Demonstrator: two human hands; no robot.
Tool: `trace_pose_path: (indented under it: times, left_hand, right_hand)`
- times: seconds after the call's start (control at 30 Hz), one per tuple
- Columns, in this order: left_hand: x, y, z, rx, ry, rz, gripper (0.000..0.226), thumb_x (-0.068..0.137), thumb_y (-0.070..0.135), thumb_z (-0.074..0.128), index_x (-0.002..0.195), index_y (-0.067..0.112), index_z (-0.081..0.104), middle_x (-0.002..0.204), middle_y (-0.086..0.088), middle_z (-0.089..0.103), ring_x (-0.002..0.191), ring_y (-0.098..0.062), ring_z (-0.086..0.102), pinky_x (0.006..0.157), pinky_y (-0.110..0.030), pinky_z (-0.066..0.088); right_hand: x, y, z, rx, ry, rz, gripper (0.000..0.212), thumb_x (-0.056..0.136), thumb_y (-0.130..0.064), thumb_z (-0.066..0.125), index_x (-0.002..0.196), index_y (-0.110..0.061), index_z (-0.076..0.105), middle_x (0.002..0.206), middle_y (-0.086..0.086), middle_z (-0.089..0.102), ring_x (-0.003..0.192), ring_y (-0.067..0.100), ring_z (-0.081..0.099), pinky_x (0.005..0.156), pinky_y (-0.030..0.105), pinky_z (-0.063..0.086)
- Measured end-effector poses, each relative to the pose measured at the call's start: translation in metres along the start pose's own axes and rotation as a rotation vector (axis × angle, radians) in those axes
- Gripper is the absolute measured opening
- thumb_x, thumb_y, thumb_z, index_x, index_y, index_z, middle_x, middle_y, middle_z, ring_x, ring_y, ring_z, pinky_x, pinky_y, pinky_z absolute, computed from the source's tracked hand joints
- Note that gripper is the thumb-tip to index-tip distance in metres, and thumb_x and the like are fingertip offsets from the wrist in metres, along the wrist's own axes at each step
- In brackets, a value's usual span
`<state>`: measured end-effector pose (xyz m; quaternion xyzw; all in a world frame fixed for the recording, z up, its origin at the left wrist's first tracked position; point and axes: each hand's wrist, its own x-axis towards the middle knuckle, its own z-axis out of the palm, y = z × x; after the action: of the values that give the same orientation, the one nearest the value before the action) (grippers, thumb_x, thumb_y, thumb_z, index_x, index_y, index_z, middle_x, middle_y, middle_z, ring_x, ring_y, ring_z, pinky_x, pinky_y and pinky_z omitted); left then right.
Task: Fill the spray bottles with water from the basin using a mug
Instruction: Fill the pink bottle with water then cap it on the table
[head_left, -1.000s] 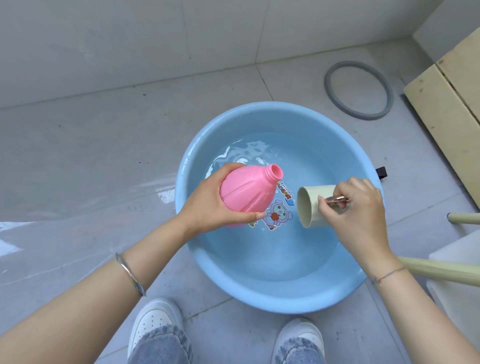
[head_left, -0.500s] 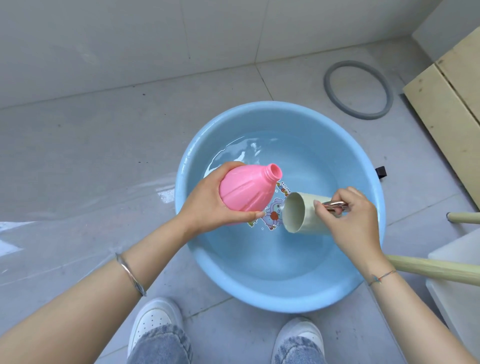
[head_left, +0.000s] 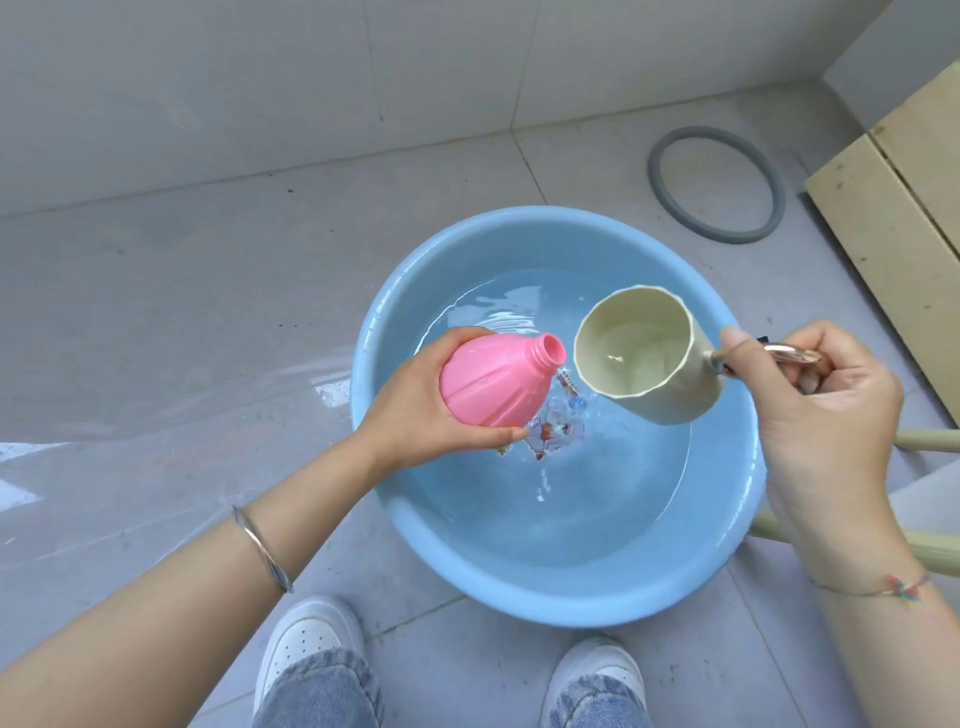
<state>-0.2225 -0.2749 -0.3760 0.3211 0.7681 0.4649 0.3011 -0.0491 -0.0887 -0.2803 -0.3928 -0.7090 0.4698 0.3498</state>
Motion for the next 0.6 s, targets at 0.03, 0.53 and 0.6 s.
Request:
trace_pose_path:
  times: [0.03,0.53,0.6]
  left_hand:
    - [0.0,0.0,0.0,0.005,-0.001,0.005,0.084,0.048,0.057,0.089,0.121,0.047,0.049,0.116,0.026,0.059,0.106,0.002,0.059,0.091,-0.029,0.052]
    - [0.0,0.0,0.0,0.023,0.006,0.02,0.082,0.051,0.052,0.092,0.12,0.047,0.049,0.114,0.026,0.059,0.104,0.001,0.059,0.09,-0.03,0.052]
    - [0.0,-0.001,0.0,0.026,0.005,0.025,0.082,0.051,0.053,0.092,0.12,0.047,0.049,0.115,0.027,0.058,0.104,0.001,0.059,0.09,-0.03,0.052]
  right_hand:
    - [0.0,-0.006,0.0,-0.001,0.003,-0.015,0.035,0.071,-0.039,0.074,0.052,-0.028,0.047,0.048,-0.015,0.038,0.052,0.003,0.031,0.053,0.019,0.026]
    - [-0.007,-0.041,0.01,-0.259,-0.036,-0.38,0.041,0.082,-0.02,0.072,0.061,-0.016,0.037,0.064,-0.004,0.037,0.062,0.003,0.036,0.059,0.014,0.027]
    - [-0.007,-0.042,0.011,-0.292,-0.037,-0.446,0.04,0.082,-0.017,0.072,0.062,-0.015,0.038,0.064,-0.009,0.034,0.064,0.003,0.035,0.061,0.014,0.027]
